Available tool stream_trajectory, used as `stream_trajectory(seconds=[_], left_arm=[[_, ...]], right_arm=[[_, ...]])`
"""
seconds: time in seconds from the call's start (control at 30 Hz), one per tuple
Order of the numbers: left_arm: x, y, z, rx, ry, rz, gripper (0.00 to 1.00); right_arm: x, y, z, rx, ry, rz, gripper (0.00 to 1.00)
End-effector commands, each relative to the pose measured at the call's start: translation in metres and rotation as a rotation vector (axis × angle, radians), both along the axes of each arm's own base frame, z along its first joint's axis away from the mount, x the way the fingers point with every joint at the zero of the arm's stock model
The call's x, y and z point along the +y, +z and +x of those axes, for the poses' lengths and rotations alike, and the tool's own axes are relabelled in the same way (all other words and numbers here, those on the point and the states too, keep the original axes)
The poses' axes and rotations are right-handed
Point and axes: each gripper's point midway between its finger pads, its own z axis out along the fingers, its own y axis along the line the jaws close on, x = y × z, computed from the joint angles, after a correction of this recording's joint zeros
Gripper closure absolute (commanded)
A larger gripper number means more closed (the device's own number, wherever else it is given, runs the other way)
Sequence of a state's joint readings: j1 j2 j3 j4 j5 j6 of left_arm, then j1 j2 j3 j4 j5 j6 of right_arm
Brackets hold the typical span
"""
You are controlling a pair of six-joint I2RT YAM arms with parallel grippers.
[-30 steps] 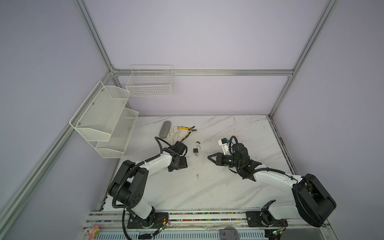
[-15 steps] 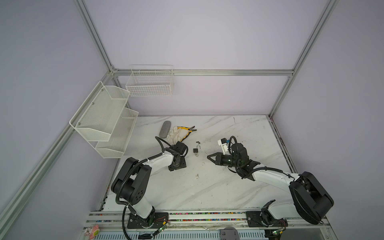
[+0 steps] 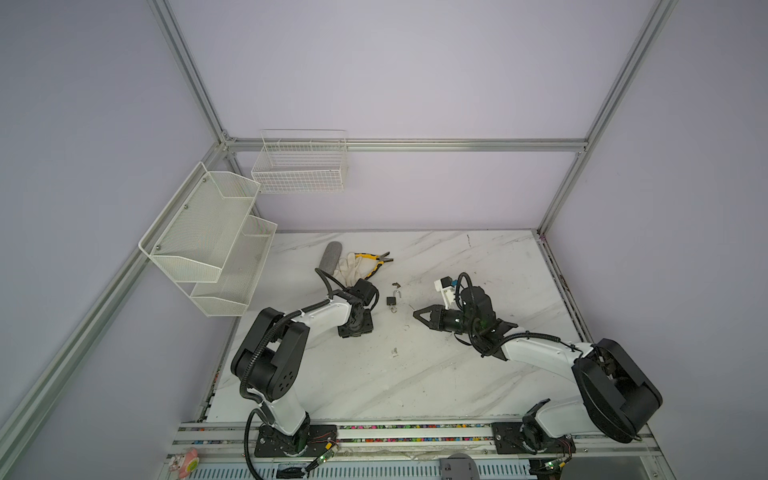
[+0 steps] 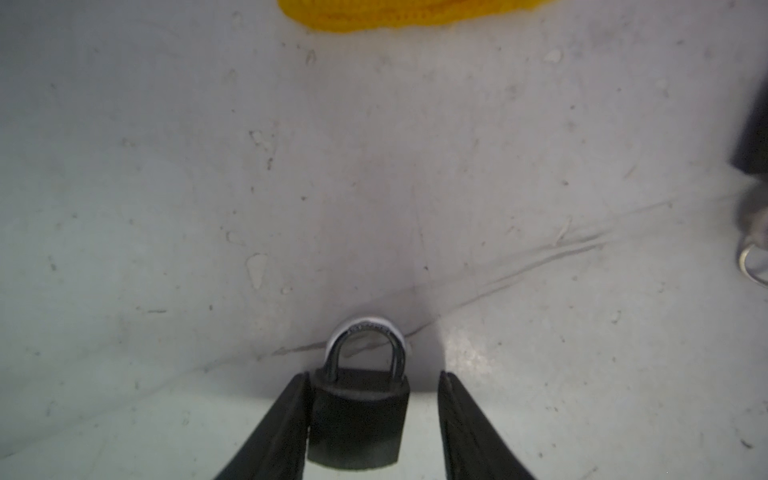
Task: Unlock with the key
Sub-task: 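Close the left gripper on the small black padlock body, then lift the padlock with the left gripper while the right carries the key over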
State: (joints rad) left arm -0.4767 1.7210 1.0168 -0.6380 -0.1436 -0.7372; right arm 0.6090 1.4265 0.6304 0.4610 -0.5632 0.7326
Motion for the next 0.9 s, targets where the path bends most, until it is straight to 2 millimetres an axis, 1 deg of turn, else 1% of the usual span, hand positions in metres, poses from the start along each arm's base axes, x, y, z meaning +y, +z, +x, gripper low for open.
stream_trajectory(seconds=[0.0, 0.1, 0.23, 0.37, 0.63, 0.77, 0.87], left_arm=[[-0.013, -0.012, 0.000, 0.044, -0.033, -0.021, 0.53], [-0.013, -0.013, -0.005, 0.048, -0.027, -0.014, 0.57], [-0.014, -0.016, -0.010, 0.064, -0.032, -0.008, 0.59], [-0.015, -0.019, -0.014, 0.078, -0.027, -0.017, 0.62], [-0.022, -0.013, -0.013, 0.057, -0.041, -0.058, 0.74], [-0.022, -0.010, -0.012, 0.036, -0.042, -0.068, 0.84], [-0.024, -0.006, -0.011, 0.019, -0.038, -0.082, 0.90]], right_arm=[[0.004, 0.009, 0.004, -0.023, -0.002, 0.029, 1.00], [0.005, 0.010, 0.005, -0.019, 0.000, 0.034, 1.00], [0.007, 0.010, 0.005, -0.018, 0.008, 0.044, 1.00], [0.009, 0.011, 0.006, -0.017, 0.012, 0.047, 1.00], [0.010, 0.019, 0.011, -0.032, 0.001, 0.059, 1.00], [0.008, 0.018, 0.012, -0.031, -0.016, 0.047, 1.00], [0.006, 0.018, 0.012, -0.027, -0.027, 0.051, 1.00]])
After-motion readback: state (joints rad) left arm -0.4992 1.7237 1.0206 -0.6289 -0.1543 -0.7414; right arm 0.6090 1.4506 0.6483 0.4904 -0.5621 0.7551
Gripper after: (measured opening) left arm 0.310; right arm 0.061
